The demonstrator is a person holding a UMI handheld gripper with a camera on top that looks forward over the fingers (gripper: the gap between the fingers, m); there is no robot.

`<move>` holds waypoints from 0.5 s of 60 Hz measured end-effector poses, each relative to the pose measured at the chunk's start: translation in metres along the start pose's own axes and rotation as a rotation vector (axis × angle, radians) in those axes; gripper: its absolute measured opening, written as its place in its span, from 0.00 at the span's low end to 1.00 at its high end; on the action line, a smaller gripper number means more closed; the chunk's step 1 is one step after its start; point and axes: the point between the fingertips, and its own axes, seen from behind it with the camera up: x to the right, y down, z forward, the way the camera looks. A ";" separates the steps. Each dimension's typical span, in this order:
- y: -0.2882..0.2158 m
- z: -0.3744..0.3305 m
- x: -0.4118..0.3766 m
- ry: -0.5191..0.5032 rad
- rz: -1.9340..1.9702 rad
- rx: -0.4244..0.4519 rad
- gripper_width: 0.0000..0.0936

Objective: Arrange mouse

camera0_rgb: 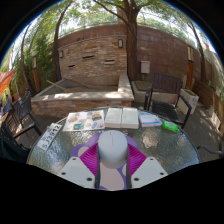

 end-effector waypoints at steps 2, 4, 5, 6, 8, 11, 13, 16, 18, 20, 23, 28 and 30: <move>0.014 0.013 0.002 -0.004 -0.011 -0.050 0.37; 0.027 0.025 0.001 -0.010 -0.011 -0.081 0.37; 0.033 0.030 0.001 -0.011 -0.010 -0.097 0.37; 0.039 0.034 0.002 -0.010 -0.011 -0.113 0.37; 0.060 0.051 0.001 0.001 -0.020 -0.138 0.41; 0.069 0.056 0.002 0.007 -0.021 -0.160 0.46; 0.073 0.058 -0.001 -0.005 -0.016 -0.171 0.50; 0.078 0.063 -0.003 -0.016 -0.011 -0.187 0.54; 0.075 0.061 -0.002 -0.017 -0.021 -0.177 0.58; 0.073 0.057 -0.002 -0.011 -0.031 -0.183 0.67; 0.073 0.048 -0.004 -0.013 -0.038 -0.188 0.88; 0.062 0.021 -0.007 -0.008 -0.033 -0.174 0.90; 0.056 0.003 -0.008 0.001 -0.040 -0.166 0.91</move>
